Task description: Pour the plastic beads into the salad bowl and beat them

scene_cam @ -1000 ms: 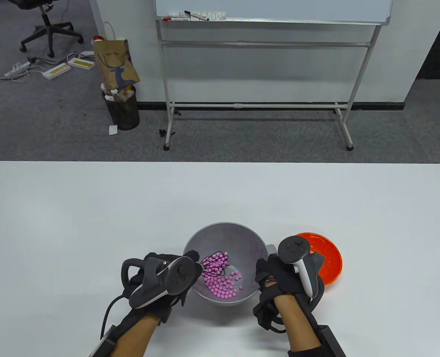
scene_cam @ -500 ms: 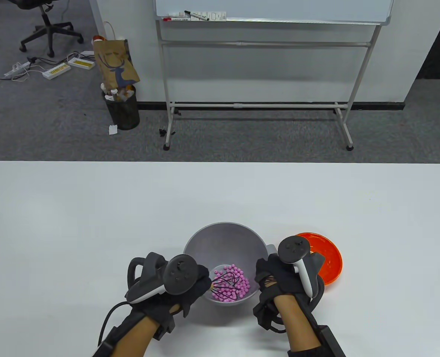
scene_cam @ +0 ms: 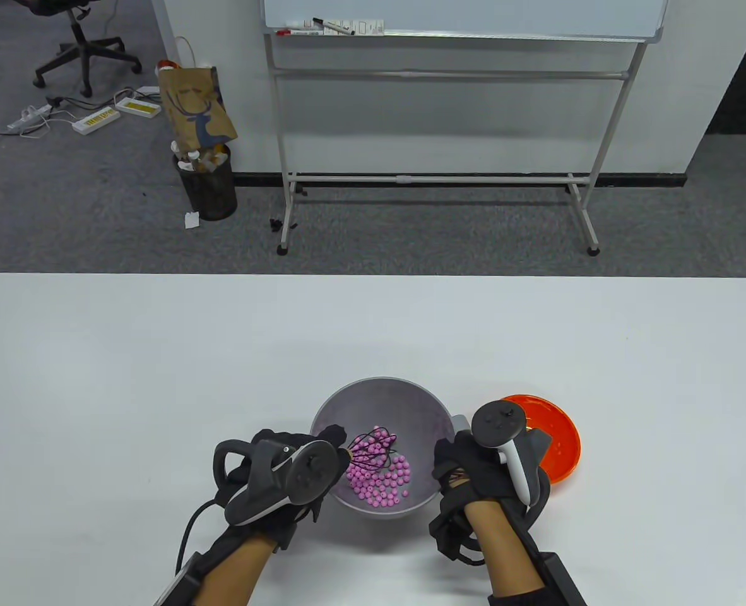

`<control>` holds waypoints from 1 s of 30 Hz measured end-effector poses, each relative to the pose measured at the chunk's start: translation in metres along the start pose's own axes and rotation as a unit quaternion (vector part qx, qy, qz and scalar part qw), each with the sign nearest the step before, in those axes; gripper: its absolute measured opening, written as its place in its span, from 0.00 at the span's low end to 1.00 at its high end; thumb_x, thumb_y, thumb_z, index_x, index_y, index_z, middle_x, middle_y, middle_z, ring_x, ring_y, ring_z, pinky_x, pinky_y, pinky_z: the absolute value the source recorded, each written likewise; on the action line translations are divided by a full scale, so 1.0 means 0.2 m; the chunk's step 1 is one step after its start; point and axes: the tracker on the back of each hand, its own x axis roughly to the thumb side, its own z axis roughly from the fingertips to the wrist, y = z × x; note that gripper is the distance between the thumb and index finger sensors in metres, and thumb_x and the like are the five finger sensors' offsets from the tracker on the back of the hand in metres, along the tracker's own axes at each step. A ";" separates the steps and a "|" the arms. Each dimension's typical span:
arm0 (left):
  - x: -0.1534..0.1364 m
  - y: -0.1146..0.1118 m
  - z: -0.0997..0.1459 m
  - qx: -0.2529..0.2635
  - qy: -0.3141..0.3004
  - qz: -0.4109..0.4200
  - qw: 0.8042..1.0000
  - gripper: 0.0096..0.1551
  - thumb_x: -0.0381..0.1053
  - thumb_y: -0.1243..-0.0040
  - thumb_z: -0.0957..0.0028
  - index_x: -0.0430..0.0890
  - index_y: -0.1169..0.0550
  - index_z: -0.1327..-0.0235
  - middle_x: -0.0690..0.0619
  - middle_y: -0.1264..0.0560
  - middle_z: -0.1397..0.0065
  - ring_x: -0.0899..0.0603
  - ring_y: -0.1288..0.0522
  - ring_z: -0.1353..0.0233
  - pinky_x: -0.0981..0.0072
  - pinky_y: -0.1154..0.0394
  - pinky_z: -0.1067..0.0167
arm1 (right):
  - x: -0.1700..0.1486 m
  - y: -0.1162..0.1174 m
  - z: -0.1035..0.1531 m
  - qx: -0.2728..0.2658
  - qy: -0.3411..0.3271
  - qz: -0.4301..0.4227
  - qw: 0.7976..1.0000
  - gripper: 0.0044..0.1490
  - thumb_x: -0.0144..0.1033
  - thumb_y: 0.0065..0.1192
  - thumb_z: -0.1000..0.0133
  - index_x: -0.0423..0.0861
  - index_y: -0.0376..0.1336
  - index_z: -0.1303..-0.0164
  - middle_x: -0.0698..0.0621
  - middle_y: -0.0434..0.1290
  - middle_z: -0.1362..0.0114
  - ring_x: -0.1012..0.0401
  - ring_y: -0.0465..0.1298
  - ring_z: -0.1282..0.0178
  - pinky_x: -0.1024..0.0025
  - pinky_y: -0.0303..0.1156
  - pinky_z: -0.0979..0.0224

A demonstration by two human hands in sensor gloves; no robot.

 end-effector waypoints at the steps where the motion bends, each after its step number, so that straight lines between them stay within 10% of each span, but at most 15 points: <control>1: 0.00 0.01 0.00 0.002 -0.001 -0.007 1.000 0.24 0.67 0.31 0.55 0.59 0.14 0.49 0.61 0.13 0.83 0.52 0.16 0.78 0.58 0.16 0.62 | 0.00 0.00 0.00 0.000 0.000 0.000 1.000 0.35 0.52 0.63 0.46 0.36 0.71 0.42 0.48 0.86 0.66 0.62 0.86 0.85 0.64 0.81 0.65; 15: 0.05 0.07 0.02 -0.089 -0.064 0.106 0.988 0.22 0.65 0.31 0.52 0.55 0.11 0.53 0.61 0.13 0.84 0.53 0.16 0.78 0.58 0.16 0.62 | 0.00 0.00 0.00 0.000 0.001 0.001 1.000 0.35 0.52 0.63 0.46 0.36 0.71 0.42 0.48 0.86 0.66 0.62 0.86 0.86 0.64 0.81 0.65; 30: 0.01 -0.05 0.00 0.021 -0.009 0.021 1.000 0.25 0.68 0.32 0.55 0.58 0.14 0.49 0.62 0.13 0.84 0.53 0.16 0.79 0.58 0.16 0.63 | 0.00 0.00 0.00 0.001 0.001 0.000 1.000 0.35 0.52 0.63 0.46 0.36 0.71 0.42 0.48 0.86 0.66 0.62 0.86 0.86 0.64 0.81 0.65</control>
